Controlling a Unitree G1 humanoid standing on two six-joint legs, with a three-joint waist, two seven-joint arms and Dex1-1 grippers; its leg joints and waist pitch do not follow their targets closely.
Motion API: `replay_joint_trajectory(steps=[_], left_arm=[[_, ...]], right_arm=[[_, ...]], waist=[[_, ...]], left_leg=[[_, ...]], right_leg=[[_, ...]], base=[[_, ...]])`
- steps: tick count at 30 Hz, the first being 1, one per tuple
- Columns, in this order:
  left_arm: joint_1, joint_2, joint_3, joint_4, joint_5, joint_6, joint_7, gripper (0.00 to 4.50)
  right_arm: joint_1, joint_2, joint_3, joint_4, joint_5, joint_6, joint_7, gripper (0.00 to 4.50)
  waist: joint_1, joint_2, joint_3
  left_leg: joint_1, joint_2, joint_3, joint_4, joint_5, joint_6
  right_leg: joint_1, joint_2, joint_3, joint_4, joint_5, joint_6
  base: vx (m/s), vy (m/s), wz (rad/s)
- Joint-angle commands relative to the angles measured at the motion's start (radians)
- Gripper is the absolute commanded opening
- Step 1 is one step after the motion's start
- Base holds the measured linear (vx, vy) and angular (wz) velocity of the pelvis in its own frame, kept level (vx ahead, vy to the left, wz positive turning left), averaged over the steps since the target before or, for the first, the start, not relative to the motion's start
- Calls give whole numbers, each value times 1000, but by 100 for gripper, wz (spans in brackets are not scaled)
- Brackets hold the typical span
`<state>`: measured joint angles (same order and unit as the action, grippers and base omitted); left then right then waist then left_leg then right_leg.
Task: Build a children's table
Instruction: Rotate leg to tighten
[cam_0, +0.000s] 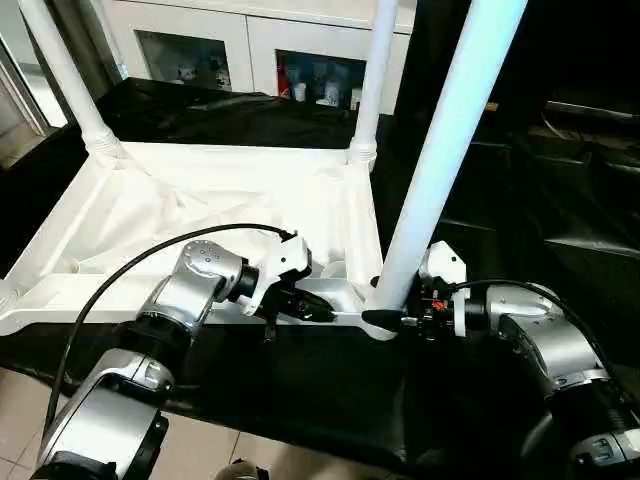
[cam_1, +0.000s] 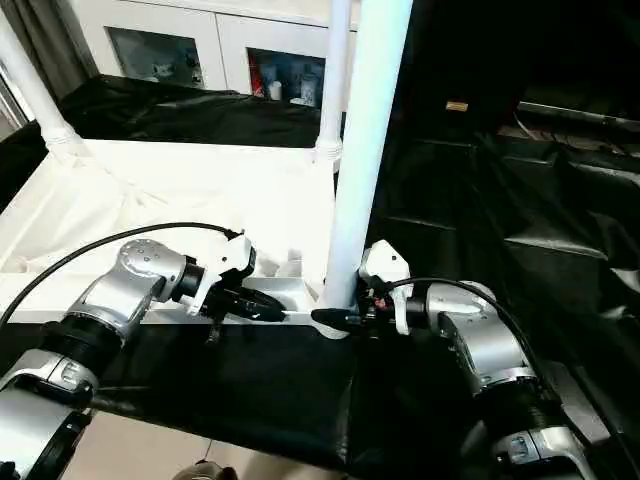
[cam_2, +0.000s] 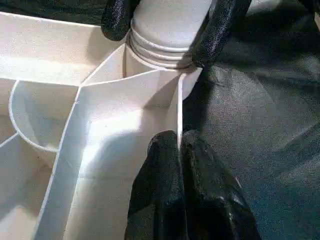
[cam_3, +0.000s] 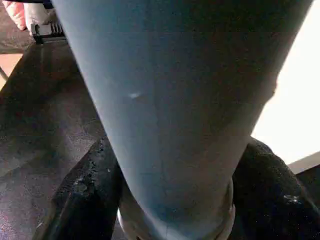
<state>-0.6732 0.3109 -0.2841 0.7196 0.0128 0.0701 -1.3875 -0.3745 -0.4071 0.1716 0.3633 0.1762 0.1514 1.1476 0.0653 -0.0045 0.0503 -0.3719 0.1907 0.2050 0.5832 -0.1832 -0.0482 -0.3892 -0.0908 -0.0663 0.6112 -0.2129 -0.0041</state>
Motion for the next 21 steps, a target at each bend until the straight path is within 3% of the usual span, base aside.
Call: replay_joint_trajectory(steps=[1,4,7,9,13,14,16,21], left_arm=[[-6,-20,-4,7,1,8,46,0],[-39,-63,28,63,20,24,199,0],[-86,-130,72,142,36,57,424,0],[-98,-150,84,159,36,69,477,0],[-122,-224,104,190,34,94,611,0],[-124,-244,101,191,35,96,628,0],[-126,-260,98,194,37,94,638,0],[-139,-277,84,218,46,65,622,0]], right_arm=[[9,23,18,-9,5,16,-6,261],[4,81,-14,50,-12,13,-134,261],[-13,161,-44,142,-63,9,-355,261],[-20,188,-61,166,-70,20,-429,261],[-49,292,-122,229,-81,61,-685,260],[-60,318,-133,247,-84,65,-742,260],[-72,343,-145,262,-85,70,-786,260],[-77,356,-95,249,-113,6,-713,260]], waist=[[3,-10,-61],[-1,-11,-59],[-9,-16,-50],[-12,-14,-49],[-14,-13,-54],[-13,-13,-55],[-15,-11,-55],[-10,-11,-54]], left_leg=[[15,52,-20,-61,-143,86],[15,51,-21,-62,-153,76],[21,48,-25,-70,-237,23],[27,47,-28,-73,-273,2],[21,45,-28,-74,-231,6],[25,46,-27,-73,-227,7],[22,44,-26,-73,-223,12],[20,43,-26,-72,-224,28]], right_leg=[[45,-64,47,-62,-50,-282],[40,-65,48,-64,-68,-283],[37,-68,49,-85,-243,-244],[32,-69,50,-91,-309,-222],[36,-67,51,-87,-237,-212],[34,-67,52,-87,-228,-214],[36,-65,51,-87,-211,-216],[38,-66,51,-88,-206,-204]], base=[[0,0,0],[0,0,0],[0,0,0],[0,0,0],[0,0,0],[0,0,0],[0,0,0],[0,0,0]])
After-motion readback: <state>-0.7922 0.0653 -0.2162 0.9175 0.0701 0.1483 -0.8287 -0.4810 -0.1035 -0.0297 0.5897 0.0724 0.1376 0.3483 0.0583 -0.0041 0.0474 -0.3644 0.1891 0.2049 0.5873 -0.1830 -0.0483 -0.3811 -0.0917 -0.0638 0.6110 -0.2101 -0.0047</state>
